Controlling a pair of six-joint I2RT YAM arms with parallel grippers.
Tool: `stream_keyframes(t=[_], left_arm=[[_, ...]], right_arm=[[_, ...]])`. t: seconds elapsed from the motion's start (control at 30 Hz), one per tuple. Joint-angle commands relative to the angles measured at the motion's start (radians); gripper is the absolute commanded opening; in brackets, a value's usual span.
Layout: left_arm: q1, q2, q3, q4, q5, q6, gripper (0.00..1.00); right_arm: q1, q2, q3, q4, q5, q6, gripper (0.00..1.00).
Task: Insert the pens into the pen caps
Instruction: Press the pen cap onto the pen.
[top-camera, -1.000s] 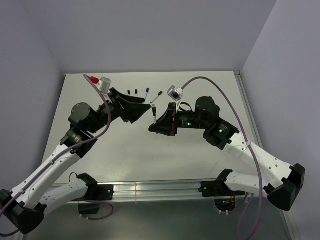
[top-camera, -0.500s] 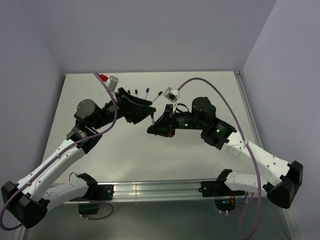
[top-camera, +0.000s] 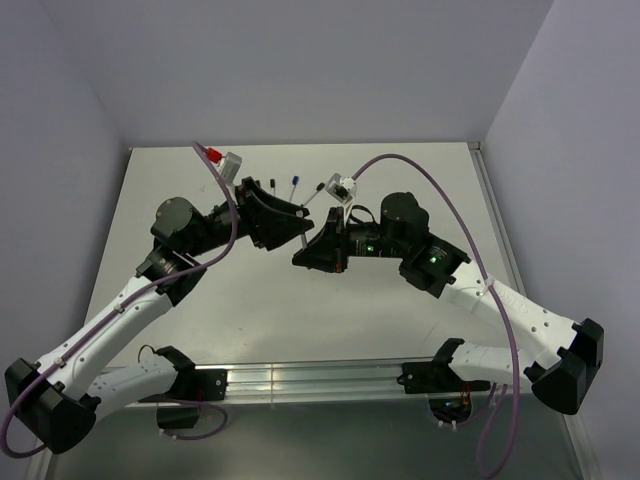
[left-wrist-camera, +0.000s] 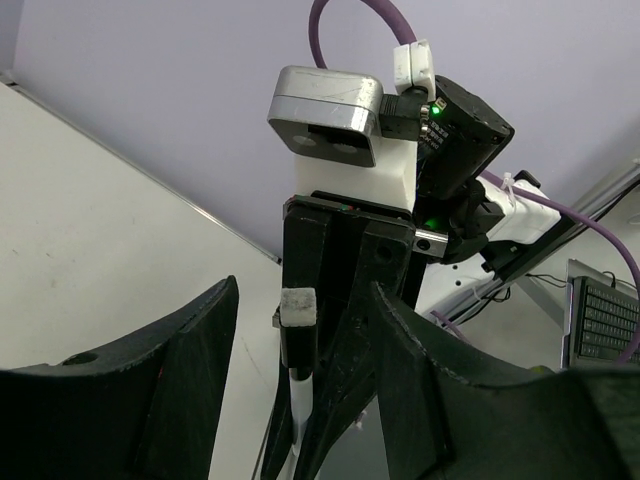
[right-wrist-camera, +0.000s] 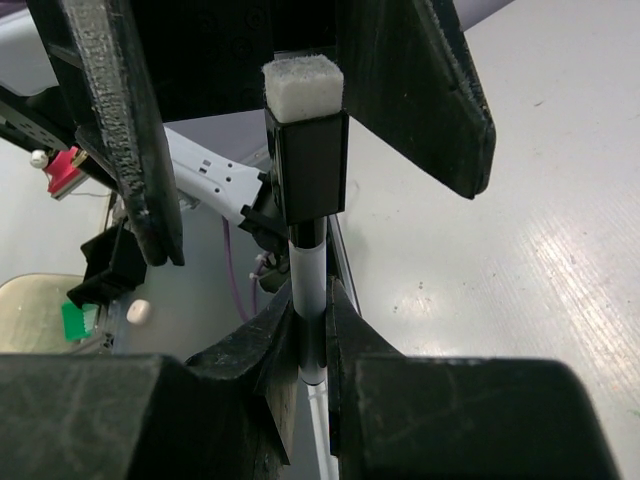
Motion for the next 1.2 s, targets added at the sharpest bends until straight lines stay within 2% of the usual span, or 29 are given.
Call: stream_keyframes(t=[0.0,0.2,0.6,0.7,0.73,0.77,1.17], left_arm=[[0.003,0.005,0.015,0.055,0.038,-0.009,0.58],[0.001,0.003,0.005,0.056,0.036,-0.012,0.52],[0.001,0.025,0.001,0.087,0.074,-0.038,0.30],[0.001,0.020,-0.004,0.082,0.080,-0.037,0.16],[0.001,0.016,-0.010,0.079,0.082,-0.037,0.06],[0.001,0.014,-0.016,0.085,0.082,-0.038,0.00],[-0.033,-0.064,-0.195,0.329,0.091,-0.098,0.00]], right_arm=[[0.009,-0.003,0.050,0.024,0.011,-0.021,0.00],[0.009,0.000,0.050,0.024,0.005,-0.019,0.00],[0.016,0.003,0.052,0.024,0.010,-0.022,0.00],[0.016,0.000,0.055,0.001,0.016,-0.027,0.00],[0.016,0.000,0.056,-0.004,0.020,-0.030,0.00],[0.014,0.000,0.061,-0.007,0.024,-0.030,0.00],[0.003,-0.043,0.068,0.013,0.002,-0.005,0.00]])
